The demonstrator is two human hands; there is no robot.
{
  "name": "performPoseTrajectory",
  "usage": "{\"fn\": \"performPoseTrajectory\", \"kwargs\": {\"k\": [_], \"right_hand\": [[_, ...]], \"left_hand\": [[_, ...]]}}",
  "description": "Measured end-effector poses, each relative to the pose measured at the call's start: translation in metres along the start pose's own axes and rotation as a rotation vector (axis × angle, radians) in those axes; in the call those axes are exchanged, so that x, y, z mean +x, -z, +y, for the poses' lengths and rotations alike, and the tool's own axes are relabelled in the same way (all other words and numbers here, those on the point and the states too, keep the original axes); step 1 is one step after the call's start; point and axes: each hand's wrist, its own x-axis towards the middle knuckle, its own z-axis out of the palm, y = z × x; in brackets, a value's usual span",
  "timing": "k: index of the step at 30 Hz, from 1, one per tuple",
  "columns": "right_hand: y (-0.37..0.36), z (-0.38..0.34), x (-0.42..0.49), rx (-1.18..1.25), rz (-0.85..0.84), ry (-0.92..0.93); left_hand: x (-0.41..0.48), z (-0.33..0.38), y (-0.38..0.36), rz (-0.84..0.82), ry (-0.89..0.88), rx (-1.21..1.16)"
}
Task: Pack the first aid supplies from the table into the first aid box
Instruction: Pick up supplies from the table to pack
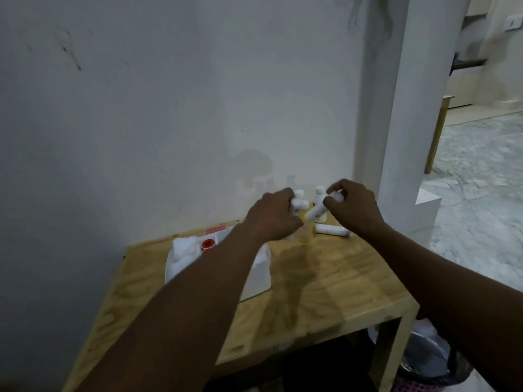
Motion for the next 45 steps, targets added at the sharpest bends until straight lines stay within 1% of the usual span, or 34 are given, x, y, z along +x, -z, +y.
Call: {"fn": "performPoseTrajectory", "kwargs": {"k": [2,4,8,11,14,19,22,25,27,30,34,39,45], "right_hand": [[-0.006,-0.029,0.003,0.026,-0.037,0.053],[-0.017,-0.055,0.002,0.019,-0.099,0.115],[-0.048,-0.091,-0.015,-0.019,-0.264,0.247],[-0.069,-0.103,-0.031,-0.131,-0.383,0.296],[-0.082,-0.104,-0.045,-0.256,-0.48,0.301],[-0.093,-0.094,-0.057,-0.368,-0.562,0.319],[-0.094,-0.091,-0.058,-0.385,-0.619,0.311],[-0.093,-0.09,-0.057,-0.359,-0.664,0.297],[-0.09,-0.092,-0.057,-0.327,-0.701,0.281],[-0.086,-0.095,-0.056,-0.282,-0.753,0.259],[-0.083,-0.099,-0.056,-0.231,-0.785,0.232],[-0.087,-0.099,-0.055,-0.259,-0.764,0.21],[-0.089,-0.1,-0.058,-0.229,-0.707,0.254]], "left_hand": [[-0.007,-0.013,0.03,0.063,0.045,-0.05],[-0.016,-0.032,0.053,0.083,0.096,-0.064],[-0.043,-0.066,0.076,0.023,0.179,-0.047],[-0.061,-0.084,0.074,-0.033,0.216,-0.04],[-0.071,-0.096,0.065,-0.099,0.237,-0.054],[-0.075,-0.101,0.048,-0.178,0.227,0.078],[-0.075,-0.101,0.04,-0.256,0.211,0.163],[-0.074,-0.1,0.036,-0.298,0.21,0.191],[-0.073,-0.1,0.038,-0.325,0.236,0.184],[-0.071,-0.103,0.043,-0.379,0.283,0.113],[-0.07,-0.103,0.049,-0.44,0.295,0.016],[-0.07,-0.104,0.051,-0.453,0.271,0.004],[-0.07,-0.108,0.051,-0.413,0.214,0.009]]}}
